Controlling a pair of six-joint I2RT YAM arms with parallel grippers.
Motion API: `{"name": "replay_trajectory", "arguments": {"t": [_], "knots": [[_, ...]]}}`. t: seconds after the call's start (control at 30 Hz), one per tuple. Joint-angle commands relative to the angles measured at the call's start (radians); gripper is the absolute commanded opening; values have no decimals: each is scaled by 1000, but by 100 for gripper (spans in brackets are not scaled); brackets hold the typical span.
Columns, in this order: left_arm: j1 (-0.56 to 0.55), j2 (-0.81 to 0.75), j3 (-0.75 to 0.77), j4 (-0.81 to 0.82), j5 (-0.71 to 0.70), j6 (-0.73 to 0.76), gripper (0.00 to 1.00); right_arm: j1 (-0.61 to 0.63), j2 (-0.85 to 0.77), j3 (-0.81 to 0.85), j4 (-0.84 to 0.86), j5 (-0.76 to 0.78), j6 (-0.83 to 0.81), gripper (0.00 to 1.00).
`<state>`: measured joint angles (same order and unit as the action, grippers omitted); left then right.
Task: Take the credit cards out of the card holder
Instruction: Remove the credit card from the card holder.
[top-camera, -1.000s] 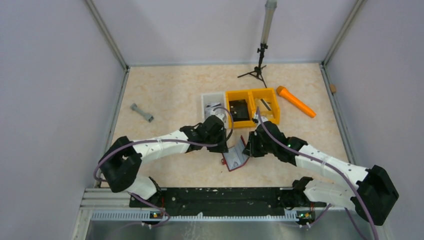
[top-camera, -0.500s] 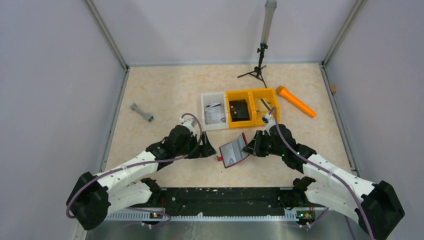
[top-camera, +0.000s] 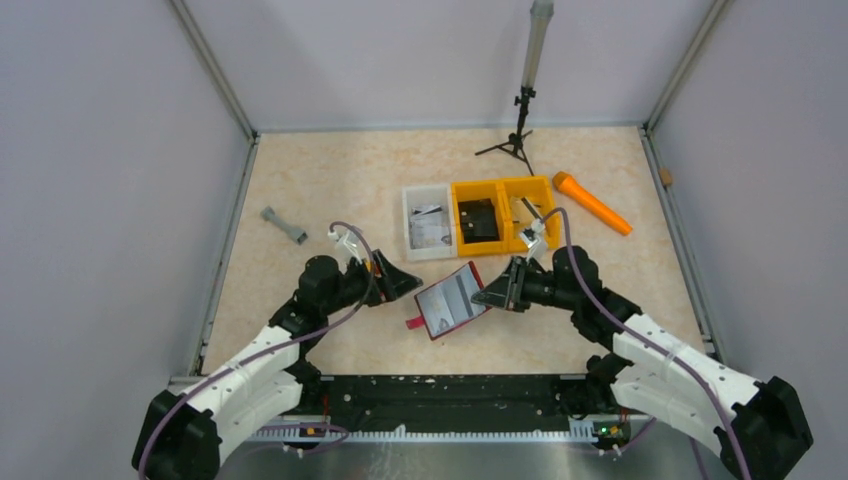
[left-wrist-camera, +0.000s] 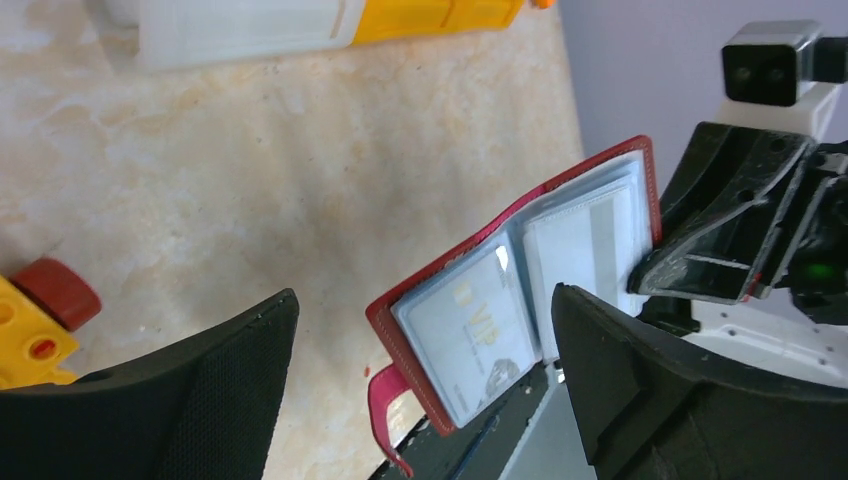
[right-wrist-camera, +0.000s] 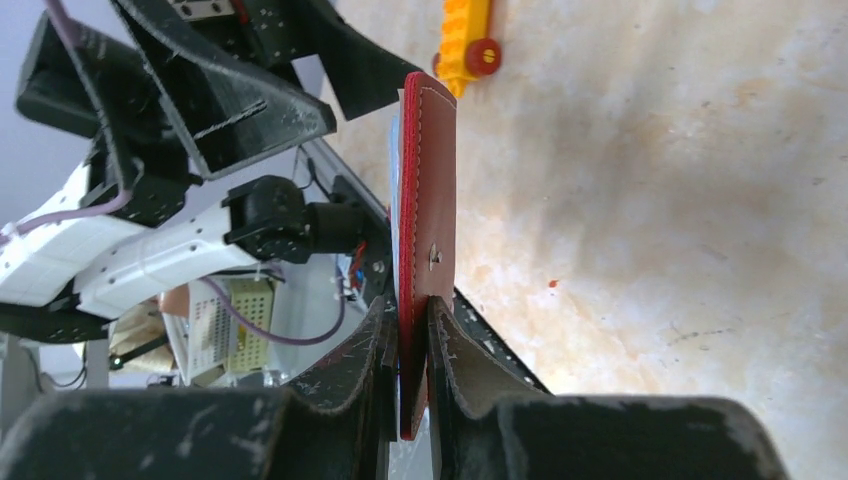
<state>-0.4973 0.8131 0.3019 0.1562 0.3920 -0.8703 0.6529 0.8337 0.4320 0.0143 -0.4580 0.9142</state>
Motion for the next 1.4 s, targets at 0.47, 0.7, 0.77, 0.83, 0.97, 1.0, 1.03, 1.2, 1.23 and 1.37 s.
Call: {"name": "replay_trajectory", "arguments": {"t": [0.47, 0.7, 0.77, 0.83, 0.97, 1.0, 1.03, 1.2, 1.23, 1.37], "knots": [[37, 113, -17, 503, 469, -197, 87, -6, -122, 157, 24, -68, 79, 0], [37, 120, -39, 548, 525, -223, 56, -6, -112, 144, 64, -58, 97, 0], [38, 117, -38, 547, 539, -221, 44, -6, -105, 143, 67, -59, 98, 0], [38, 112, -37, 526, 539, -208, 33, -5, -98, 143, 69, -59, 96, 0], [38, 112, -30, 494, 538, -183, 12, -6, -86, 154, 43, -50, 67, 4], [38, 112, -29, 485, 534, -180, 9, -6, -81, 164, 19, -43, 41, 18], [37, 110, -26, 469, 530, -173, 8, -6, -68, 182, -24, -28, 9, 34], [37, 109, 22, 292, 484, -99, 6, -7, -16, 313, -364, 151, -224, 59], [38, 109, 30, 266, 477, -87, 6, -6, -16, 331, -401, 178, -256, 60], [37, 120, 27, 264, 466, -85, 5, -4, -31, 366, -443, 197, -317, 61]]}}
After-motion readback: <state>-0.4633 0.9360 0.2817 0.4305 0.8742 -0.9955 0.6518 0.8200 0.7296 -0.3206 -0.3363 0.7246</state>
